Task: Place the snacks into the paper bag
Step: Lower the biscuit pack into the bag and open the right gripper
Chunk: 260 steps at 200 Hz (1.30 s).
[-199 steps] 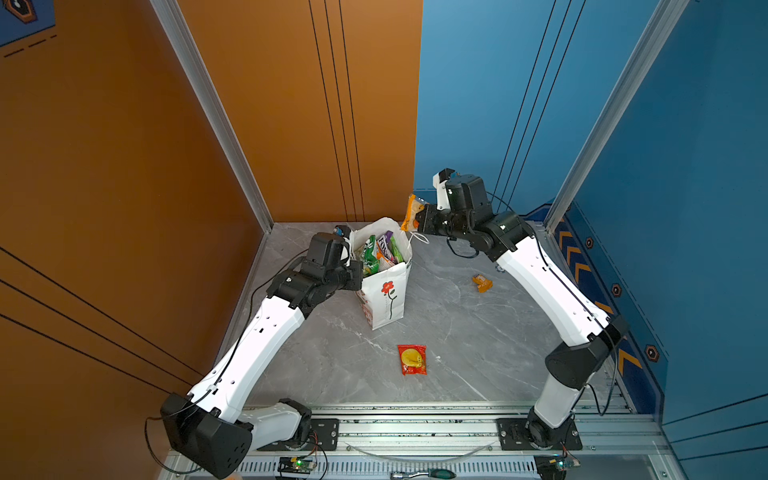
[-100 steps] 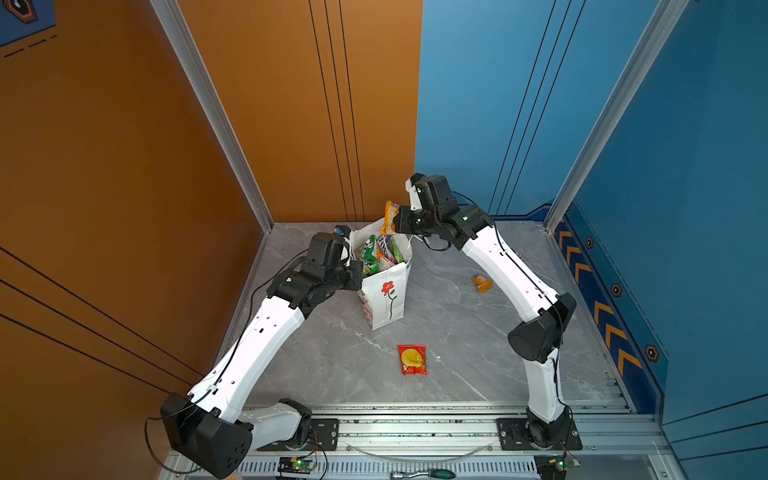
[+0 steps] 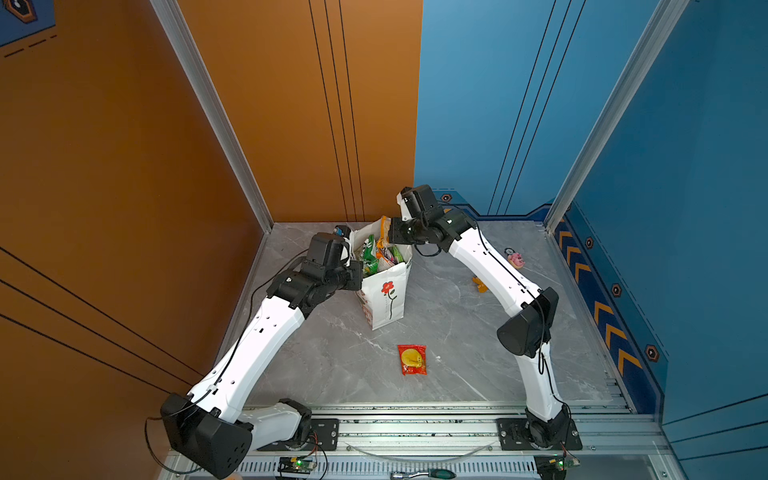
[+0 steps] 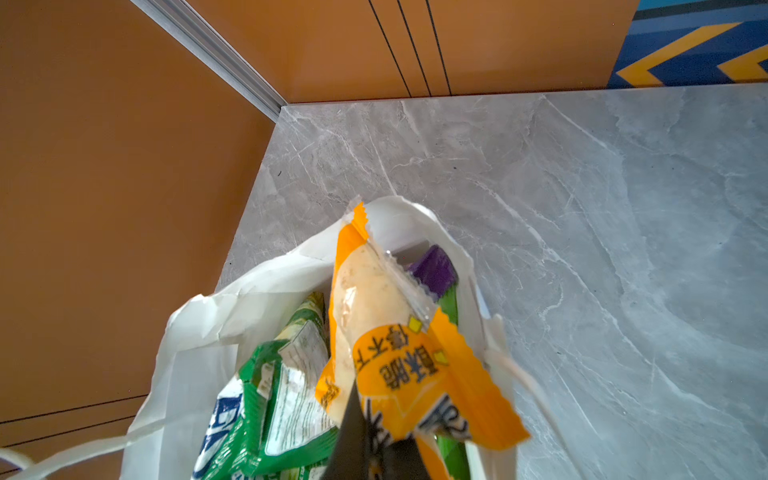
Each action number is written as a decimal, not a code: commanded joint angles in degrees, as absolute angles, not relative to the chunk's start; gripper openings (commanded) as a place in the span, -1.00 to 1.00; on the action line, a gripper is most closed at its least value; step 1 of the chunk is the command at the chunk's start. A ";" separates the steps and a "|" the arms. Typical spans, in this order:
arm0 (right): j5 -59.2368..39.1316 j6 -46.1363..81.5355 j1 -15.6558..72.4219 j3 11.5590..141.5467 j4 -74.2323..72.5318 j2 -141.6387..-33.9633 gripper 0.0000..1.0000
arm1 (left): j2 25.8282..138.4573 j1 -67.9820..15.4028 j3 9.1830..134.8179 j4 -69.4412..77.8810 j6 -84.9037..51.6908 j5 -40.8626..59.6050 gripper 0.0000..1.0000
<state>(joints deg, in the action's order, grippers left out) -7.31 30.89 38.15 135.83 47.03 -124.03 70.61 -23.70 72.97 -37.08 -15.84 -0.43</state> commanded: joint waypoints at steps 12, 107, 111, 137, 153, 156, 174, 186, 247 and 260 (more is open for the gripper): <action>-6.72 31.20 39.42 137.91 48.68 -125.58 -0.89 | 69.60 -24.09 74.38 -34.89 -14.32 -1.56 -1.00; -6.36 31.97 39.73 140.42 51.15 -126.47 -0.71 | 69.45 -24.14 74.36 -34.89 -14.25 -1.54 -1.00; -6.60 31.99 39.73 140.45 51.15 -126.46 -0.70 | 69.39 -24.13 74.37 -34.85 -14.28 -1.57 -1.00; -7.64 32.52 39.73 141.33 51.05 -126.20 -0.56 | 69.41 -24.09 74.40 -34.94 -14.24 -1.60 -1.00; -6.89 32.43 39.73 141.35 51.15 -125.62 -0.49 | 69.38 -24.16 74.36 -34.89 -14.32 -1.58 -1.00; -6.74 32.43 39.73 141.38 51.15 -125.43 -0.48 | 69.43 -24.15 74.36 -34.89 -14.33 -1.58 -1.00; -5.91 32.35 41.39 141.33 51.38 -124.75 -0.42 | 69.41 -24.16 74.42 -34.89 -14.33 -1.45 -1.00; -5.59 32.26 41.62 141.37 51.70 -124.31 -0.41 | 69.43 -24.16 74.44 -34.89 -14.28 -1.41 -1.00; -4.63 30.70 42.65 140.98 53.80 -119.89 -0.38 | 69.52 -24.11 74.49 -34.89 -14.41 -1.33 -1.00; -3.65 29.95 43.23 140.47 54.35 -119.21 -0.38 | 69.59 -24.15 74.45 -34.89 -14.41 -1.28 -1.00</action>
